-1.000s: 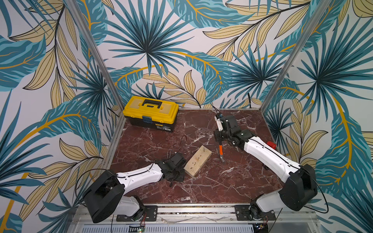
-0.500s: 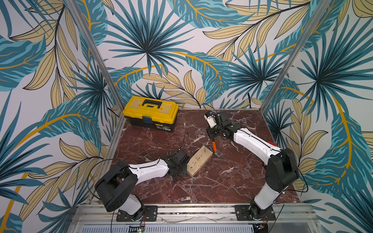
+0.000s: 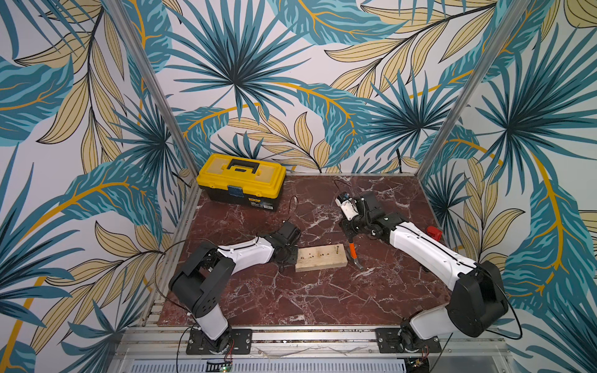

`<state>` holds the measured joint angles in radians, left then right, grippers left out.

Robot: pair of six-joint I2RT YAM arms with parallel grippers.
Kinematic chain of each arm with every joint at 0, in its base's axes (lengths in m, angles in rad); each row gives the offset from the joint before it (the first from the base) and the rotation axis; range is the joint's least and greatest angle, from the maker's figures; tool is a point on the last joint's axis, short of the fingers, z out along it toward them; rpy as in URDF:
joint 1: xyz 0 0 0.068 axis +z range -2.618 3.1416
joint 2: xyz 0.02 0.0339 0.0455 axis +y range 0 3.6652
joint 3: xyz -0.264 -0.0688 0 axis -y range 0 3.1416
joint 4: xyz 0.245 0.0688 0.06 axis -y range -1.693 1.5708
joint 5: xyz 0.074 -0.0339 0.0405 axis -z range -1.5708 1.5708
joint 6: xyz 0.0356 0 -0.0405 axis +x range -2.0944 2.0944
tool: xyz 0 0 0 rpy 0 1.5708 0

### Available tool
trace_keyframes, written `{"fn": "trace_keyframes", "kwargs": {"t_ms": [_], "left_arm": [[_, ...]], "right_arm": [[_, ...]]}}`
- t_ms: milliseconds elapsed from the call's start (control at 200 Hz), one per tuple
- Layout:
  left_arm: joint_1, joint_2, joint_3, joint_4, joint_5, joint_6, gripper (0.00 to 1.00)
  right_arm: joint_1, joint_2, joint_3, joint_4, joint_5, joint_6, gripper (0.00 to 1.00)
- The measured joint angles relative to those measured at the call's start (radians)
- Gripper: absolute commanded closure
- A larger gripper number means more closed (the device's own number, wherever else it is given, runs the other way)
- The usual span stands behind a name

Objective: Use a claw hammer to pull out a nail
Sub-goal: Adjust the mounting plate at the center of the board.

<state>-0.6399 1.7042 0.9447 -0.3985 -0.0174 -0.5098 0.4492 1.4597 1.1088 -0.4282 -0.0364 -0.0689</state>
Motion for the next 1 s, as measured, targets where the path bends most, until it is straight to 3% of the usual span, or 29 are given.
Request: {"fn": "trace_keyframes", "kwargs": {"t_ms": [295, 496, 666, 851, 1001], "left_arm": [[0.055, 0.047, 0.089, -0.009, 0.029, 0.034, 0.68], [0.081, -0.087, 0.093, -0.078, 0.024, 0.046, 0.66], [0.107, -0.216, 0.129, -0.111, 0.033, 0.036, 0.57], [0.159, -0.297, 0.140, -0.031, 0.192, -0.012, 0.54], [0.205, -0.317, 0.095, 0.177, 0.376, -0.122, 0.48]], "right_arm": [[0.012, -0.068, -0.035, -0.014, 0.074, 0.091, 1.00], [0.018, -0.183, 0.034, -0.075, 0.096, 0.106, 1.00], [0.017, -0.224, 0.142, -0.088, 0.096, 0.107, 1.00], [0.018, -0.224, 0.238, -0.076, 0.061, 0.130, 1.00], [0.018, -0.208, 0.293, -0.032, 0.013, 0.177, 1.00]]}}
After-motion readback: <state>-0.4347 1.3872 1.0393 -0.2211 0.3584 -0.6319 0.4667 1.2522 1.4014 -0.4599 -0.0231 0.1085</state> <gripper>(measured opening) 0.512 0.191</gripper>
